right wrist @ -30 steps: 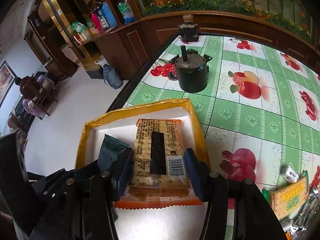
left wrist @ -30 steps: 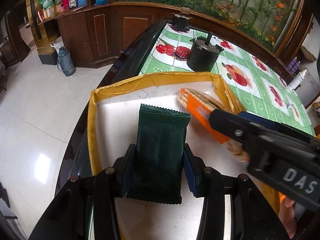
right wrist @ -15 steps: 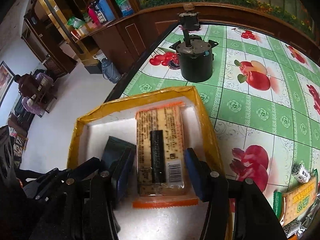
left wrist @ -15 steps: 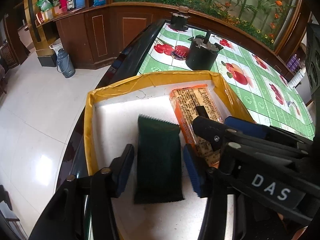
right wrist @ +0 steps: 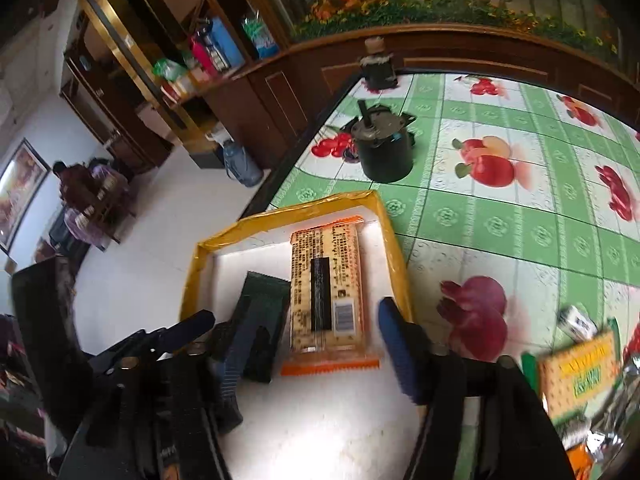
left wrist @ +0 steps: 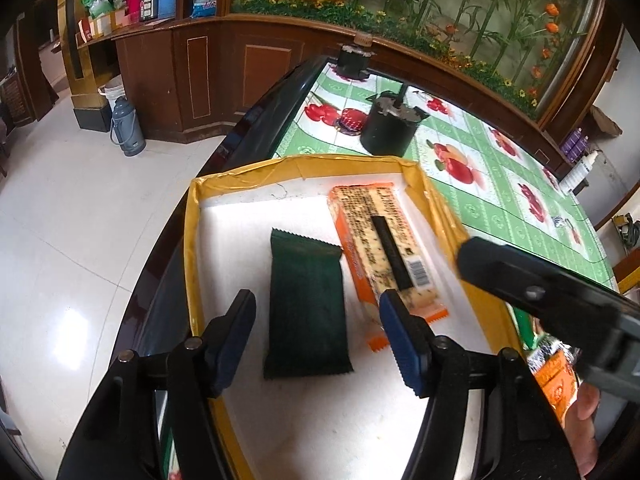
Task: Organize snacks
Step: 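Open both grippers to release the packets in the tray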
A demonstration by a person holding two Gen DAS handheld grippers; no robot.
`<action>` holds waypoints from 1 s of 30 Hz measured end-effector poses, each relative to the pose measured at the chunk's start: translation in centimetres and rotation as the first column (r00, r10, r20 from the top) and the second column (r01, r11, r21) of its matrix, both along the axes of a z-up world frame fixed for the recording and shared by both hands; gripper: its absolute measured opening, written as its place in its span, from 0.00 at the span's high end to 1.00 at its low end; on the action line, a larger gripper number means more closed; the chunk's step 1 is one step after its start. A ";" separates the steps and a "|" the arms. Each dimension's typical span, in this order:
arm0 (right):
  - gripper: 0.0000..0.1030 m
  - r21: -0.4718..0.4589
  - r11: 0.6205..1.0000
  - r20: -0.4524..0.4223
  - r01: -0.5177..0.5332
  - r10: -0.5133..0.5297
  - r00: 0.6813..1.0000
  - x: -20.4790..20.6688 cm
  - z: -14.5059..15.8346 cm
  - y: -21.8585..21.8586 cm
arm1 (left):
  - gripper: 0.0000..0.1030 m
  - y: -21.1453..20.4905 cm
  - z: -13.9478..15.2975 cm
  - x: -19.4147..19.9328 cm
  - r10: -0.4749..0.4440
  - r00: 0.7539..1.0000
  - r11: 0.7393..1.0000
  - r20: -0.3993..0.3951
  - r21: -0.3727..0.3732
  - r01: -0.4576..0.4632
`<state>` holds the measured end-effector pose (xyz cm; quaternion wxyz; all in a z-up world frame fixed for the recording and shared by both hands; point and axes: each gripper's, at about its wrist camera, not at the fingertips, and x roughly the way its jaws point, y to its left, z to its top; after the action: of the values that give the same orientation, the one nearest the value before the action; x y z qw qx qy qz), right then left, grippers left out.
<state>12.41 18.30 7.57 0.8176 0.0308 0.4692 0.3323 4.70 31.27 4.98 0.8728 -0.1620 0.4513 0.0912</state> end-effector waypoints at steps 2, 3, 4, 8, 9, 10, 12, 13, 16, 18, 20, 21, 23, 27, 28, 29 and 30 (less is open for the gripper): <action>0.27 0.016 1.000 0.019 0.010 -0.011 1.000 -0.7 0.7 -1.3 | 0.38 -0.6 0.5 -0.6 -0.008 1.000 1.000 0.013 -0.002 0.008; 0.25 0.019 1.000 0.030 0.012 -0.012 0.999 -1.2 1.0 -2.1 | 0.38 -0.8 0.6 -0.8 -0.010 1.000 1.000 0.017 -0.003 0.010; 0.24 0.025 1.000 0.038 0.010 -0.011 0.999 -1.6 1.2 -2.7 | 0.38 -1.2 0.9 -1.1 -0.016 1.000 1.000 0.025 -0.004 0.016; 0.15 0.011 0.999 0.125 0.038 -0.039 0.991 -3.3 2.1 -5.6 | 0.38 -3.2 1.4 -1.9 -0.046 0.998 0.999 0.042 -0.007 0.047; 0.14 0.014 0.999 0.160 0.050 -0.052 0.986 -3.9 2.3 -6.7 | 0.38 -3.9 1.4 -2.1 -0.056 0.997 0.998 0.044 -0.008 0.056; 0.14 0.020 0.998 0.177 0.055 -0.057 0.982 -4.3 2.4 -7.5 | 0.38 -4.4 1.5 -2.2 -0.064 0.997 0.998 0.045 -0.008 0.065; 0.14 0.027 0.998 0.183 0.053 -0.057 0.981 -5.0 2.4 -9.2 | 0.38 -6.0 1.5 -2.4 -0.090 0.995 0.996 0.047 -0.008 0.091; 0.14 0.036 0.998 0.173 0.057 -0.063 0.983 -5.2 2.3 -10.2 | 0.38 -6.6 1.6 -2.5 -0.101 0.994 0.995 0.048 -0.008 0.101; 0.14 0.045 0.997 0.168 0.064 -0.070 0.983 -6.0 2.1 -13.4 | 0.38 -8.8 1.7 -2.9 -0.141 0.988 0.990 0.057 -0.012 0.142; 0.14 0.029 0.998 0.177 0.063 -0.067 0.982 -6.6 2.0 -15.6 | 0.38 -10.3 1.8 -3.1 -0.166 0.984 0.986 0.061 -0.013 0.167; 0.14 0.051 0.996 0.163 0.069 -0.076 0.984 -6.8 1.7 -18.6 | 0.38 -12.0 1.9 -3.4 -0.198 0.978 0.980 0.064 -0.010 0.200; 0.14 0.069 0.995 0.154 0.066 -0.076 0.985 -6.9 1.6 -19.8 | 0.38 -12.8 1.9 -3.5 -0.213 0.975 0.977 0.064 -0.008 0.214; 0.14 0.083 0.994 0.153 0.077 -0.089 0.984 -6.9 1.1 -22.4 | 0.38 -14.4 2.0 -3.7 -0.236 0.969 0.971 0.072 -0.012 0.237; 0.14 0.135 0.984 0.162 0.112 -0.134 0.978 -6.7 -0.2 -27.0 | 0.38 -17.7 2.1 -4.0 -0.285 0.955 0.957 0.085 -0.025 0.288; 0.14 0.168 0.978 0.139 0.121 -0.145 0.980 -6.3 -0.8 -28.1 | 0.38 -18.9 2.1 -4.0 -0.314 0.946 0.949 0.083 -0.018 0.316; 0.14 0.196 0.973 0.117 0.125 -0.150 0.982 -6.1 -1.2 -28.9 | 0.38 -19.9 2.0 -3.9 -0.344 0.936 0.938 0.077 -0.012 0.346; 0.14 0.225 0.965 0.083 0.136 -0.158 0.984 -5.6 -1.6 -29.8 | 0.38 -20.9 1.8 -3.8 -0.374 0.925 0.927 0.067 -0.002 0.375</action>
<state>6.77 -11.46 5.98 0.8542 0.1388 0.3847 0.3212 0.87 10.38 6.73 0.8871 -0.0822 0.4459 -0.0860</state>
